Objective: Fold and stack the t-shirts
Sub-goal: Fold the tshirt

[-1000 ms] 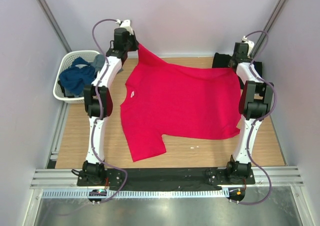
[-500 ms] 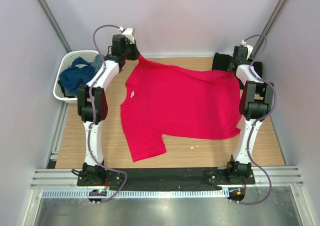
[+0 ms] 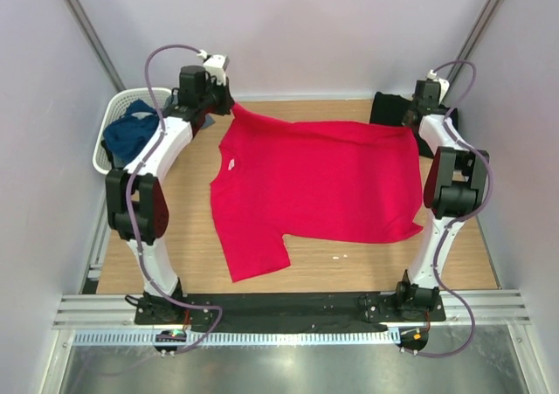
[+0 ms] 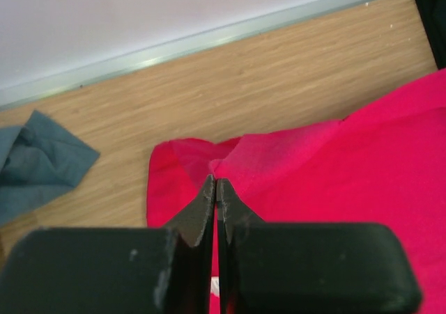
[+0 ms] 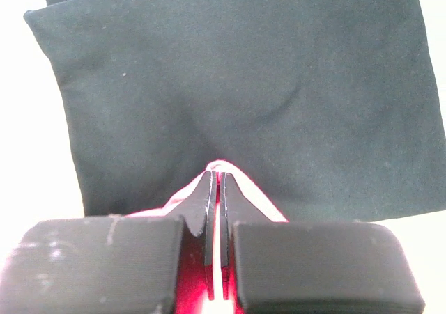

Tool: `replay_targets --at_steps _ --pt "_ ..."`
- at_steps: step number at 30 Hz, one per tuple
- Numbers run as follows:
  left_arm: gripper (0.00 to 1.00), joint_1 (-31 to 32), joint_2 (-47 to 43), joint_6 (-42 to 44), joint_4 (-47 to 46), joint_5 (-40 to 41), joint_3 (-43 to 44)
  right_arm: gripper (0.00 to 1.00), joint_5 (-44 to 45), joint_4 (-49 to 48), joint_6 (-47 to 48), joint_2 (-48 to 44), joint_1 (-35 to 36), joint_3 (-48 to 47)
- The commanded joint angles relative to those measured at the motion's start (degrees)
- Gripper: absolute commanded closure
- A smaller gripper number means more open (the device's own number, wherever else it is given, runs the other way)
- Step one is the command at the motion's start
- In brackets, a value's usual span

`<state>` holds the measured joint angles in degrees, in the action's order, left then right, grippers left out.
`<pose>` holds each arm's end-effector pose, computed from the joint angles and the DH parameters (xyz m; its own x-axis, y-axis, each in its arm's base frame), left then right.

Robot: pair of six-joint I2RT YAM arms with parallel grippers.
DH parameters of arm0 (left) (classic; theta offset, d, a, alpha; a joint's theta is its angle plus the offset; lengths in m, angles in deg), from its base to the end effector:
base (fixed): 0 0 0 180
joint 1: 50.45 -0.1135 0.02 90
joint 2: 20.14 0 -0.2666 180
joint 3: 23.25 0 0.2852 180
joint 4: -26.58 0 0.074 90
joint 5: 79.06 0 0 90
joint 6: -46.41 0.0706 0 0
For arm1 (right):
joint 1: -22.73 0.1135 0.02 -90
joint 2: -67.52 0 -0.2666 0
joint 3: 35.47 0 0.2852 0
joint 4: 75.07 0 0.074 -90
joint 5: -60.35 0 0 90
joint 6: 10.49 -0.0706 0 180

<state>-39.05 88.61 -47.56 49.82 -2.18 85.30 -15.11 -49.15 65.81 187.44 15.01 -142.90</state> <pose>0.5084 -0.1189 0.3082 -0.4165 0.0152 -0.9090 0.3687 0.9168 -0.1536 0.5357 -0.0905 0.1945 -0.5212 0.3020 -0.7982 0.4615 0.8865 0.0340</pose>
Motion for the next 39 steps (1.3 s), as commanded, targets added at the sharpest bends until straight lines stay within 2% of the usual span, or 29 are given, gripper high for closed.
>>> replay_targets --at_steps 1,16,27,32,39 --pt "1.00 -0.15 -5.64 2.30 0.95 -0.15 -3.32 0.99 -1.88 -0.25 -0.54 -6.00 -0.10 1.76" --pt "1.00 -0.06 -14.61 0.63 0.95 -1.20 -19.13 0.99 -1.98 -0.16 -1.16 -16.82 -0.18 18.99" --pt "1.00 1.61 -19.89 2.38 2.44 1.17 -28.45 0.99 0.48 0.37 -2.92 -17.35 -0.10 23.56" --pt "1.00 1.70 -21.38 3.09 3.67 4.85 -29.69 0.99 1.97 2.04 -3.27 -18.75 -0.18 24.44" --pt "1.00 1.61 -22.09 3.35 4.55 4.78 -30.39 0.99 6.89 4.76 -3.01 -17.00 -0.44 23.31"
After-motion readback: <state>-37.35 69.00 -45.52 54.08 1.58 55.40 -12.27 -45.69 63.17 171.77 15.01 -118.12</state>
